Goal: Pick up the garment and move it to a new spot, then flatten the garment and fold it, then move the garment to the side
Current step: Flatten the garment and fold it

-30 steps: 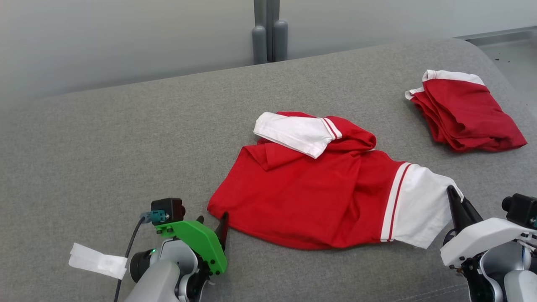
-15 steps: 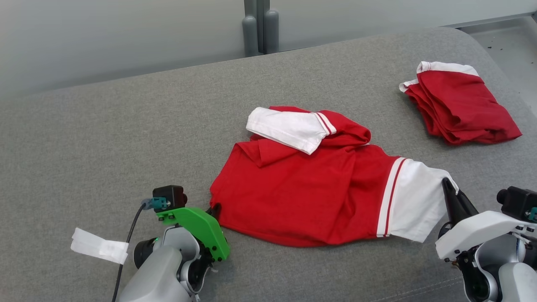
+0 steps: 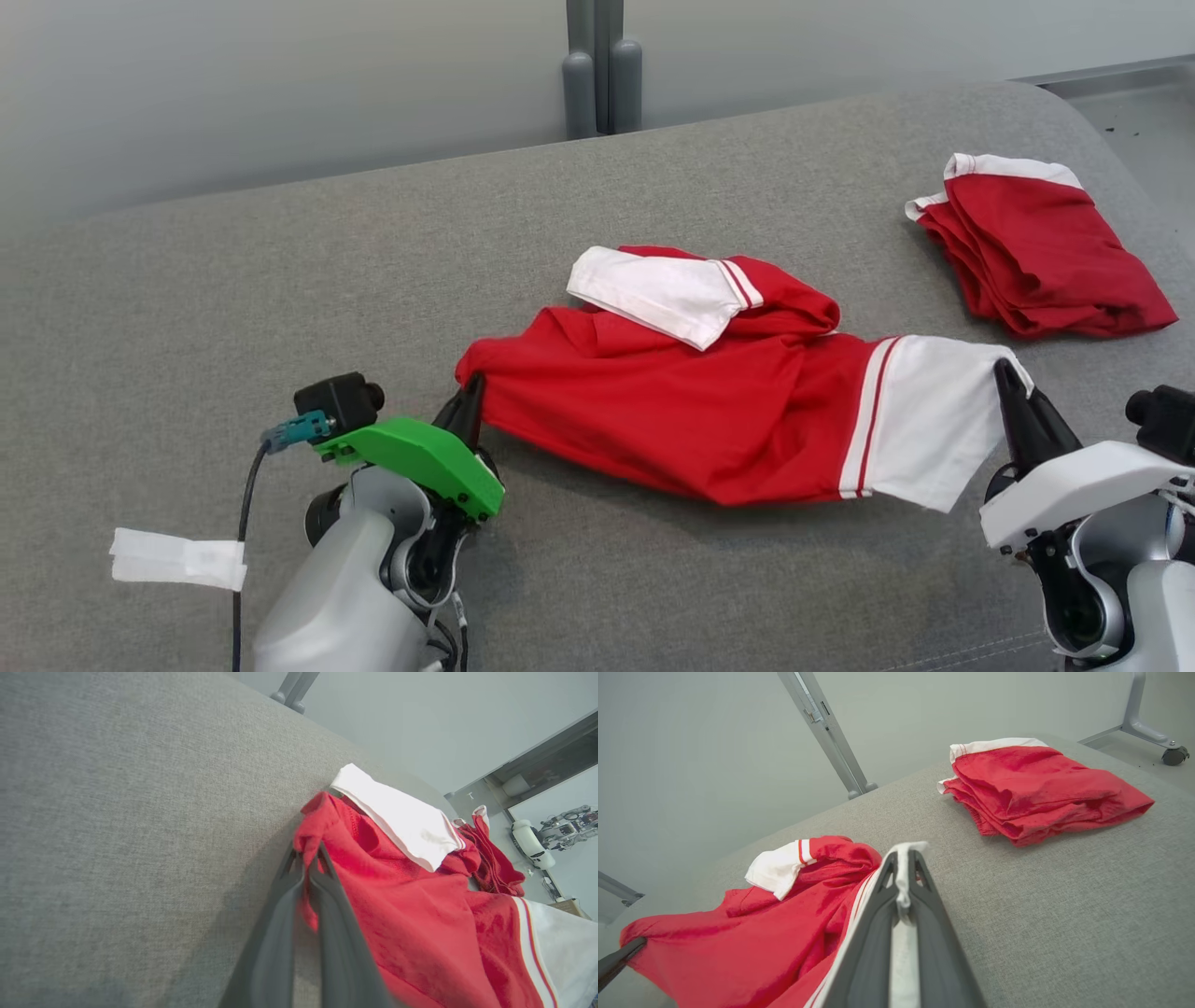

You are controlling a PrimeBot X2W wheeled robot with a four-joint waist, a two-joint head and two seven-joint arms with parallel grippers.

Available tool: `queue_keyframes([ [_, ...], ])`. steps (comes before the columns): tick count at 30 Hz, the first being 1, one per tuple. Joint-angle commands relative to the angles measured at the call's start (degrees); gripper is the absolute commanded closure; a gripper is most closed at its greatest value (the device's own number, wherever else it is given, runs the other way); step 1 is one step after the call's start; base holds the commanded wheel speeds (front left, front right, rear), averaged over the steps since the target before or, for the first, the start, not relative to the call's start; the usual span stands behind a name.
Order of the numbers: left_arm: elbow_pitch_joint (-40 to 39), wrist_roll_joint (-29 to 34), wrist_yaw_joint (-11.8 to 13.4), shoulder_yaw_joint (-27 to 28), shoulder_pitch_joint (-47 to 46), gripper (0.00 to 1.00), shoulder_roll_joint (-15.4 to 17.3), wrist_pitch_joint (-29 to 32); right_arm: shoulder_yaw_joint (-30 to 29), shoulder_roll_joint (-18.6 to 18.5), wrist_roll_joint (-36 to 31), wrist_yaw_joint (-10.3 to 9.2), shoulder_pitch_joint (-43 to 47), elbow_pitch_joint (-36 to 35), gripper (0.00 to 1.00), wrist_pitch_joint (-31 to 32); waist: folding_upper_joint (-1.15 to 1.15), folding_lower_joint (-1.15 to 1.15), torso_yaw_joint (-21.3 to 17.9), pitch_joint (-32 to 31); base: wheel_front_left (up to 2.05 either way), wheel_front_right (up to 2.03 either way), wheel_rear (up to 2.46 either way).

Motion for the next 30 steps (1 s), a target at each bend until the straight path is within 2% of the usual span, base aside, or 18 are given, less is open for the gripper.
queue_keyframes([
  [1, -1.48, -1.50, -0.56, 1.36, -0.46, 1.00, 0.22, -1.20, -0.18, -0.23, 0.65, 0.02, -0.91, -1.53, 1.00, 0.44, 0.00, 0.00, 0.70, -0.76, 0.00, 0.00, 0.00],
  [7, -9.22, -4.41, -0.90, 5.54, 0.83, 1.00, 2.17, -4.19, -0.69, -0.23, 2.47, 0.02, -3.06, -6.55, 1.00, 1.04, 0.00, 0.00, 1.58, -2.33, 0.00, 0.00, 0.00],
  [9, -15.33, -5.41, -0.22, 7.73, 2.15, 1.00, 3.63, -5.26, -0.63, -0.24, 3.35, 0.02, -4.29, -9.46, 1.00, 1.32, 0.00, 0.00, 1.85, -3.07, 0.00, 0.00, 0.00],
  [10, -15.33, -5.41, -0.22, 7.73, 2.15, 1.00, 3.63, -5.26, -0.63, -0.24, 3.35, 0.02, -4.29, -9.46, 1.00, 1.32, 0.00, 0.00, 1.85, -3.07, 0.00, 0.00, 0.00],
  [12, -20.32, -6.43, 0.53, 9.19, 3.23, 1.00, 4.48, -5.69, -0.38, -0.22, 3.62, 0.02, -4.85, -11.51, 1.00, 1.73, 0.00, 0.00, 2.00, -3.46, 0.00, 0.00, 0.00],
  [24, -53.20, -7.34, 9.07, 14.71, 11.12, 1.00, 9.83, -4.61, 2.05, -0.23, 6.04, 0.02, -6.25, -24.59, 1.00, 4.44, 0.00, 0.00, 2.46, -4.54, 0.00, 0.00, 0.00],
  [30, -66.08, -7.09, 12.91, 16.38, 12.40, 1.00, 11.96, -2.60, 2.62, -0.36, 6.62, 0.02, -7.72, -29.96, 1.00, 5.29, 0.00, 0.00, 2.01, -5.07, 0.00, 0.00, 0.00],
])
